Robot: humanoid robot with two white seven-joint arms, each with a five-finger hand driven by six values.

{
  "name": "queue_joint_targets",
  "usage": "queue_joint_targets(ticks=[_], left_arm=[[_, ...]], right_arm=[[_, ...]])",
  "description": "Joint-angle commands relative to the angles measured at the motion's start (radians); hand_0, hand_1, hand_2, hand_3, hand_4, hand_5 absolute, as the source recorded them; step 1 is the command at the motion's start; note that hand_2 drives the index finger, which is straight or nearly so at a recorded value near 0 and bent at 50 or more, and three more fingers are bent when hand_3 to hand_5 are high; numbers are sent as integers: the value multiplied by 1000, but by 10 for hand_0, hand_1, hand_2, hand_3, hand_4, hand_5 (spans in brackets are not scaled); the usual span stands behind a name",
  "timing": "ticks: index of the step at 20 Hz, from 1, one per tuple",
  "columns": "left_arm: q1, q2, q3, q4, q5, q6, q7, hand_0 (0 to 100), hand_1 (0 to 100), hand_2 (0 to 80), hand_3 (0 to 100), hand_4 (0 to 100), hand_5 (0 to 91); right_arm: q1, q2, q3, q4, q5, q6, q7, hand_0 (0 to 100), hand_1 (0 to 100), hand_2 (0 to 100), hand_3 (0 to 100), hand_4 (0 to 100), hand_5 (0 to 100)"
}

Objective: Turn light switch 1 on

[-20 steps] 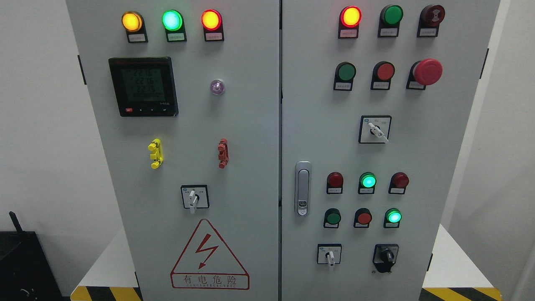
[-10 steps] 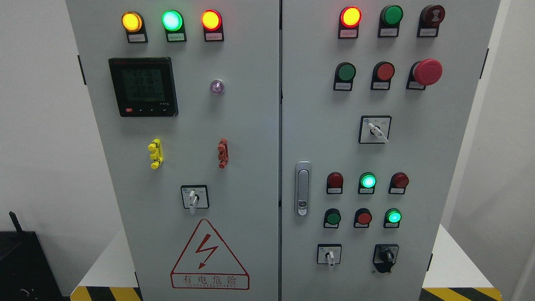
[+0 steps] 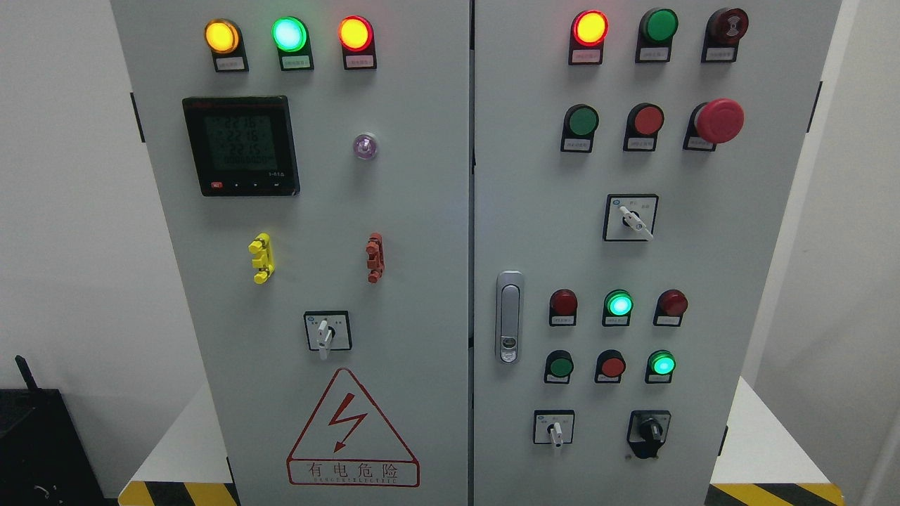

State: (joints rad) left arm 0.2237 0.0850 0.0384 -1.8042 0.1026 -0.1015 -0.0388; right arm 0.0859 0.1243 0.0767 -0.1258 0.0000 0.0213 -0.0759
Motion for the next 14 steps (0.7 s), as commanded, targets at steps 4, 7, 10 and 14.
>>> queue_joint_targets(ticks=[4, 7, 10, 14], left_arm=[[-90, -14, -64, -231, 5, 141, 7, 266, 578, 429, 600, 767, 726], [-121, -34, -66, -241, 3, 174, 16, 261, 579, 433, 611, 771, 729], [-165, -37, -75, -242, 0, 201, 56, 255, 584, 436, 620, 773, 725], [-230, -63, -77, -253, 0, 308, 76, 252, 602, 443, 633, 777, 726]], right_arm=[[0, 0, 0, 0, -25, 0, 1, 0, 0, 0, 0, 0, 0], [0, 0, 0, 0, -25, 0, 1, 0, 0, 0, 0, 0, 0], [0, 0, 0, 0, -25, 0, 1, 0, 0, 0, 0, 0, 0], [0, 0, 0, 0, -25, 0, 1, 0, 0, 0, 0, 0, 0]])
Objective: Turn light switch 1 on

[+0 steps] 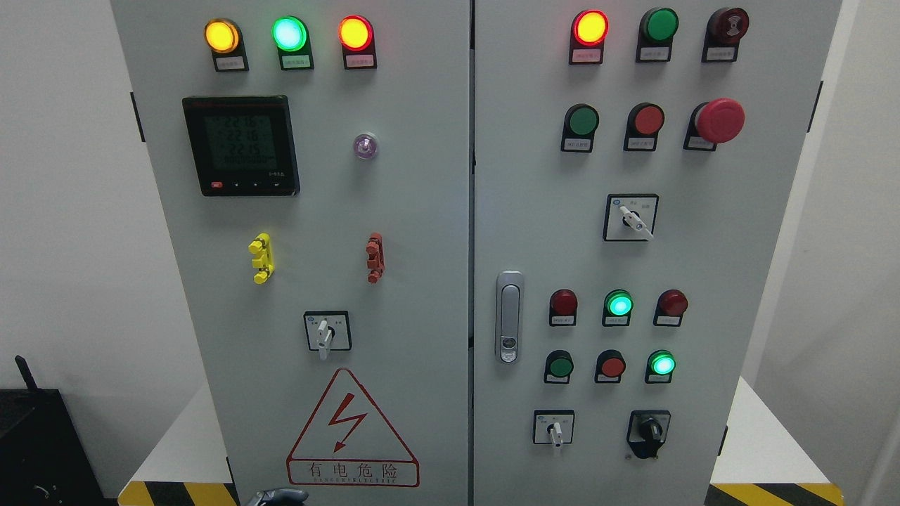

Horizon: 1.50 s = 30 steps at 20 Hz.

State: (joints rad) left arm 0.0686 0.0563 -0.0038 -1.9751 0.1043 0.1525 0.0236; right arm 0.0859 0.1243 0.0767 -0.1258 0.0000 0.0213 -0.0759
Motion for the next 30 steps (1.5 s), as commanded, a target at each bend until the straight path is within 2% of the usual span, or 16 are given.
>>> queue_joint_targets(ticks=[1, 4, 7, 14, 21, 30], left_arm=[[-85, -38, -35, -82, -3, 61, 13, 251, 604, 443, 634, 778, 726], [-113, -41, -36, -79, -15, 65, 19, 247, 608, 443, 636, 779, 722], [-131, -75, -38, -76, -49, 96, 50, 240, 622, 439, 637, 779, 719], [-171, -92, -48, -64, -52, 143, 71, 228, 684, 441, 644, 780, 721], [-191, -92, -50, -54, -54, 162, 105, 137, 680, 465, 658, 787, 725], [-250, -92, -35, -39, -55, 232, 127, 112, 688, 491, 687, 807, 744]], right_arm=[[0, 0, 0, 0, -25, 0, 1, 0, 0, 0, 0, 0, 0], [0, 0, 0, 0, -25, 0, 1, 0, 0, 0, 0, 0, 0], [0, 0, 0, 0, -25, 0, 1, 0, 0, 0, 0, 0, 0], [0, 0, 0, 0, -25, 0, 1, 0, 0, 0, 0, 0, 0], [0, 0, 0, 0, -25, 0, 1, 0, 0, 0, 0, 0, 0], [0, 0, 0, 0, -25, 0, 1, 0, 0, 0, 0, 0, 0]])
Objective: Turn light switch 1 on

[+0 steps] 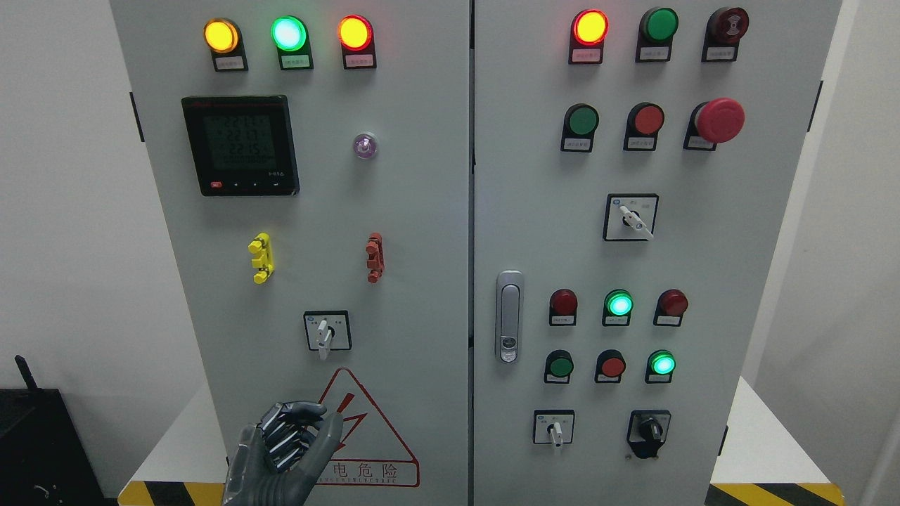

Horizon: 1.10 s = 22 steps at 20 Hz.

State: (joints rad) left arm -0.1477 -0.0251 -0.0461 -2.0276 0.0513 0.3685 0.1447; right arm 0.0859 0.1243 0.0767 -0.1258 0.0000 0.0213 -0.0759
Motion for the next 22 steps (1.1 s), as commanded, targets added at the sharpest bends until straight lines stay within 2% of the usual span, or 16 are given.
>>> queue_joint_targets(ticks=[1, 7, 22], left_arm=[[-39, -9, 8, 13, -8, 23, 9, 110, 690, 491, 688, 808, 747], [-85, -12, 14, 38, -48, 41, 21, 101, 695, 493, 694, 812, 757], [-138, -10, 28, 52, -48, 98, 23, 97, 695, 501, 704, 822, 770]], right_arm=[[0, 0, 0, 0, -25, 0, 1, 0, 0, 0, 0, 0, 0], [0, 0, 0, 0, -25, 0, 1, 0, 0, 0, 0, 0, 0], [0, 0, 0, 0, -25, 0, 1, 0, 0, 0, 0, 0, 0]])
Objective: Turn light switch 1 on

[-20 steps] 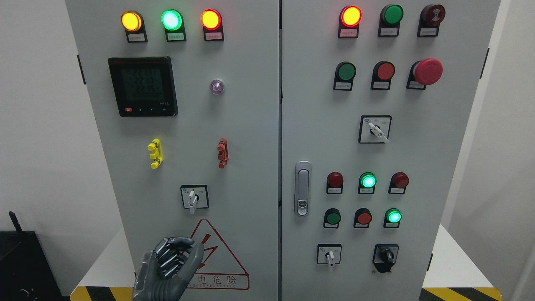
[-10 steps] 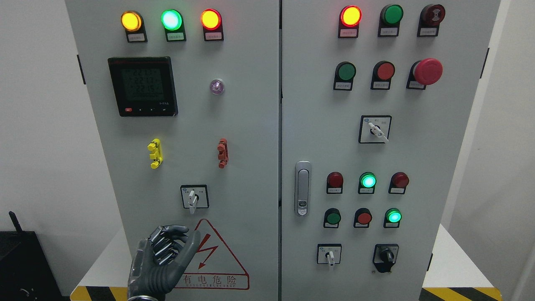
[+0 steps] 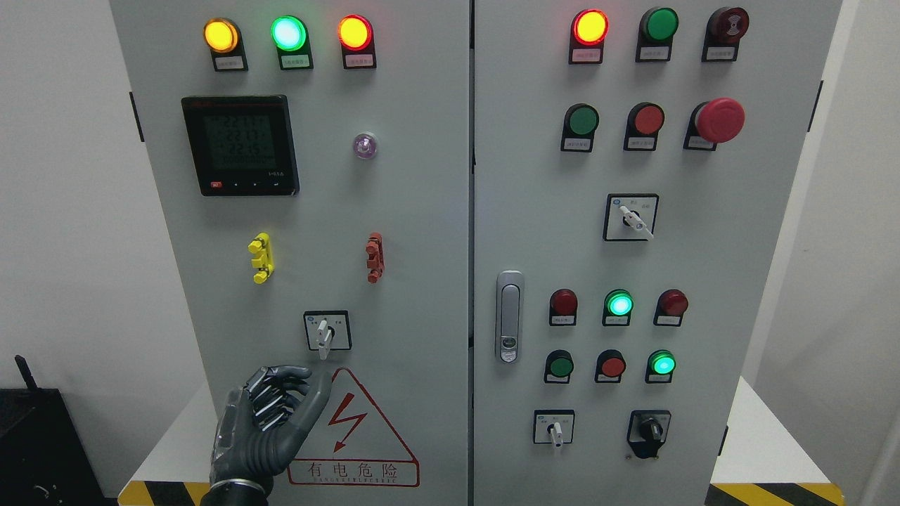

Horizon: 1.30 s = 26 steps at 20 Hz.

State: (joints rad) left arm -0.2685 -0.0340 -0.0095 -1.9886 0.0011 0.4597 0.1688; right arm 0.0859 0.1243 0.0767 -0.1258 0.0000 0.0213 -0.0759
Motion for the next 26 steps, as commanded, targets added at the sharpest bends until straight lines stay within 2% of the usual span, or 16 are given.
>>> queue_joint_targets(ticks=[1, 26], left_arm=[[-21, -1, -9, 13, 0, 8, -2, 99, 696, 501, 705, 822, 770], [-75, -1, -9, 13, -23, 77, 0, 121, 703, 515, 724, 831, 776]], right_arm=[[0, 0, 0, 0, -25, 0, 1, 0, 0, 0, 0, 0, 0], [0, 0, 0, 0, -25, 0, 1, 0, 0, 0, 0, 0, 0]])
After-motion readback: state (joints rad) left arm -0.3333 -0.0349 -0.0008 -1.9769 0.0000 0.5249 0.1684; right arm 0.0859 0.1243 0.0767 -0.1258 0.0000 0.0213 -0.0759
